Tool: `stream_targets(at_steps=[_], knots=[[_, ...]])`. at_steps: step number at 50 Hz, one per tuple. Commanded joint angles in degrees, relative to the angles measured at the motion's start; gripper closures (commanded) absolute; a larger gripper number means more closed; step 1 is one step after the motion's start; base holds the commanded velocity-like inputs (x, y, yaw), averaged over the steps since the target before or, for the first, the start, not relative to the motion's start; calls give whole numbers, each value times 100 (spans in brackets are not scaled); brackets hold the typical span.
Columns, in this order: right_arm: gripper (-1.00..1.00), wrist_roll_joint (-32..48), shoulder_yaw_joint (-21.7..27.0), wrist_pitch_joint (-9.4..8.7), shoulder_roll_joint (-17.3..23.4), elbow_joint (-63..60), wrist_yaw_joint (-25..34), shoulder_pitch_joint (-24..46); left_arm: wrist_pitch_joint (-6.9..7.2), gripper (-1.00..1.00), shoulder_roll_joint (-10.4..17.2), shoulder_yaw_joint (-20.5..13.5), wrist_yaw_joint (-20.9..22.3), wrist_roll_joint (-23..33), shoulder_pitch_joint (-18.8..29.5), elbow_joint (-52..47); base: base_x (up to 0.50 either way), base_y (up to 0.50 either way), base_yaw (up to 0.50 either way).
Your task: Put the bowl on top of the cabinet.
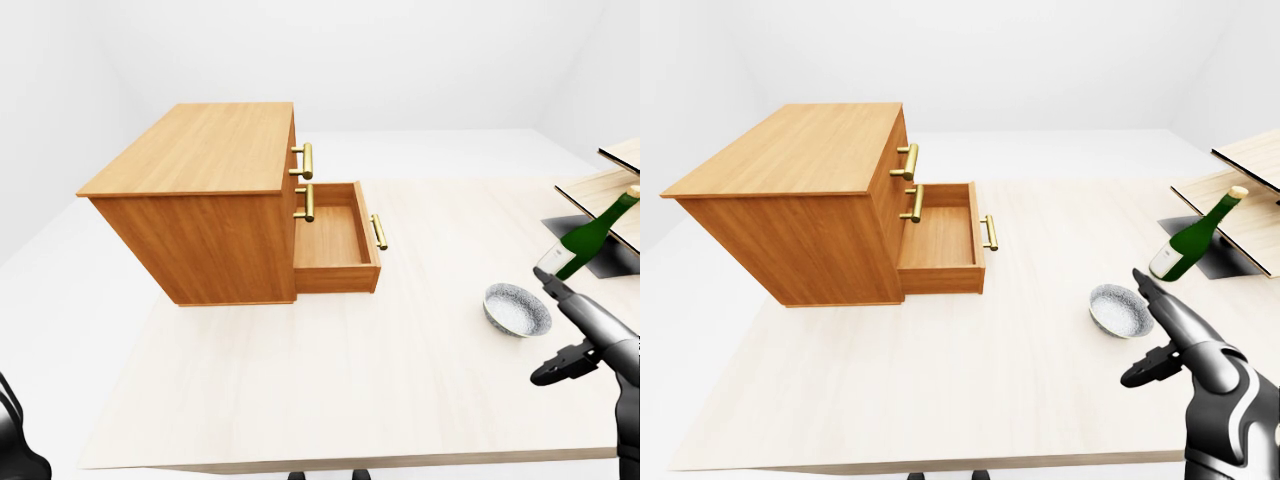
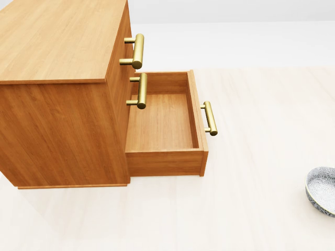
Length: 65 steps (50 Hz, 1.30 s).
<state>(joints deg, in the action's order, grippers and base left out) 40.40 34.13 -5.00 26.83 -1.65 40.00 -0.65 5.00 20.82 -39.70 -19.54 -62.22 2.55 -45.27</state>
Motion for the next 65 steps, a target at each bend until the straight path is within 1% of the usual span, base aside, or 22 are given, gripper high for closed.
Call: stream_targets(at_steps=[1,7,18,32,40,48,53,58,65], knots=[[-100,24,-94,0,93,280,0,8,0,-100,1,11,20,20,15,24,0,0,0],[-100,146,-146,0,114,356,0,-6,0,-100,15,1,23,17,26,65,0,0,0],[-100,187,-322,0,246,676,0,235,0,-100,-34,45,40,69,3,-1,0,0,0],[-100,114,-742,0,345,1343,0,517,0,-100,-67,81,71,119,-3,-10,0,0,0],[-100,57,-803,0,366,1456,0,521,0,-100,-45,83,65,129,41,69,0,0,0],[-100,264,-763,0,353,1127,0,387,0,-100,-10,79,68,104,68,145,0,0,0],[-100,367,-765,0,371,1488,0,366,0,-100,42,-22,-2,-59,33,79,0,0,0],[-100,262,-814,0,400,1860,0,441,0,-100,16,29,-4,-12,23,37,0,0,0],[-100,165,-913,0,455,1989,0,578,0,-100,13,17,-7,-18,20,13,0,0,0]])
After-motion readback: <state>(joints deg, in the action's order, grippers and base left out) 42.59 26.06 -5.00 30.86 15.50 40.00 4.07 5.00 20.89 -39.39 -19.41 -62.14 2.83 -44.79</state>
